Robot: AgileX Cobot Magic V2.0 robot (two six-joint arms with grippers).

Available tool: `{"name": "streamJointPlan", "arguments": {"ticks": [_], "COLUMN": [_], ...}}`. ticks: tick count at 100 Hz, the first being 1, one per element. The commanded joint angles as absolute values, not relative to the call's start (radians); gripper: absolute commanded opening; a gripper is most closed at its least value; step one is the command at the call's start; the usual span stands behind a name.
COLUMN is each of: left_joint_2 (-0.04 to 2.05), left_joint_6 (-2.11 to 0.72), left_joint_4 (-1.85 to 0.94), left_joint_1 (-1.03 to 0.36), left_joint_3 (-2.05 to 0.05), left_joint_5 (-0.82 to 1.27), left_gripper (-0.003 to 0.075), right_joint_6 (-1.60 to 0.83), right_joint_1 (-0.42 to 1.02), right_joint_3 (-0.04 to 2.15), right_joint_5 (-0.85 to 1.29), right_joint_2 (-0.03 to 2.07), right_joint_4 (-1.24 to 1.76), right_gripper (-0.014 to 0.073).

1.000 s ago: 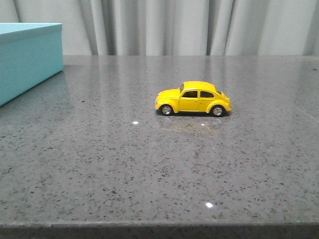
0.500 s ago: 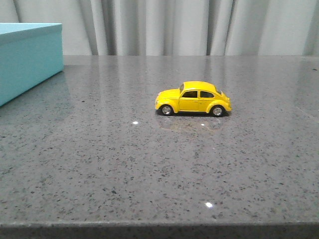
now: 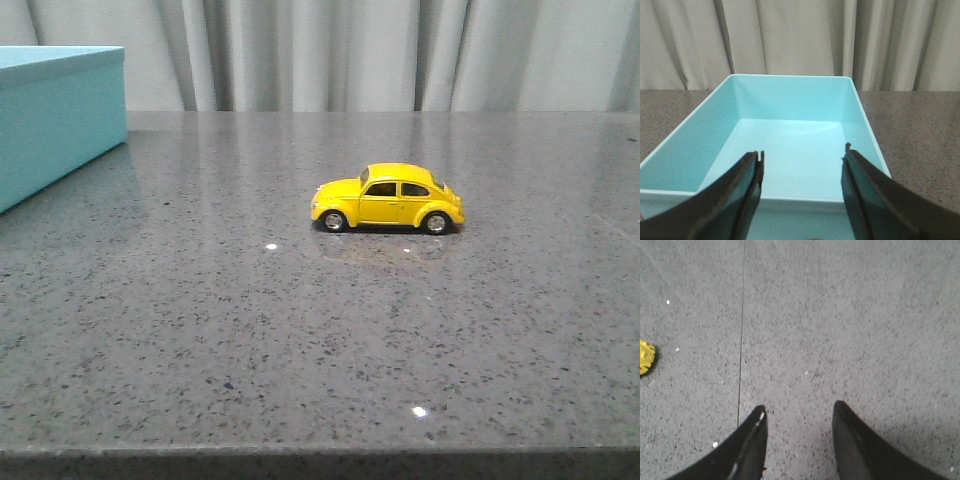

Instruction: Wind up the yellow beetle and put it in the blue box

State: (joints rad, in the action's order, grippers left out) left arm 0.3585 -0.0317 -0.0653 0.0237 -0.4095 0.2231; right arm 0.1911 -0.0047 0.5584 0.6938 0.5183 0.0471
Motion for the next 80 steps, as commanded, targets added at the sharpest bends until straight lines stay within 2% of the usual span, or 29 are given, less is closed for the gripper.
{"name": "streamJointPlan", "arguments": {"ticks": [1,20,42,65,80], "left_joint_2": [0.38,0.38,0.38,0.38,0.38], "left_joint_6": [-0.024,-0.024,-0.024,-0.024,-0.024], "left_joint_4": [-0.075,-0.075,-0.075,-0.075,-0.076], "left_joint_1": [0.016,0.016,0.016,0.016,0.016], "left_joint_3": [-0.448,-0.473,-0.48,-0.482,-0.482], "left_joint_5": [0.158,0.179,0.236,0.26,0.265], "left_gripper": [0.0356,0.0356,0.0356,0.0356,0.0356], "right_joint_6": [0.187,0.187,0.187,0.187,0.187], "right_joint_1": [-0.008,-0.008,-0.008,0.002,0.063], "right_joint_3": [0.596,0.668,0.763,0.883,0.972], "right_joint_5": [0.655,0.732,0.81,0.908,0.968], "right_joint_2": [0.554,0.638,0.745,0.859,0.948], "right_joint_4": [0.063,0.063,0.064,0.092,0.105], "right_gripper": [0.0324,0.0335,0.0438,0.0439,0.0439]}}
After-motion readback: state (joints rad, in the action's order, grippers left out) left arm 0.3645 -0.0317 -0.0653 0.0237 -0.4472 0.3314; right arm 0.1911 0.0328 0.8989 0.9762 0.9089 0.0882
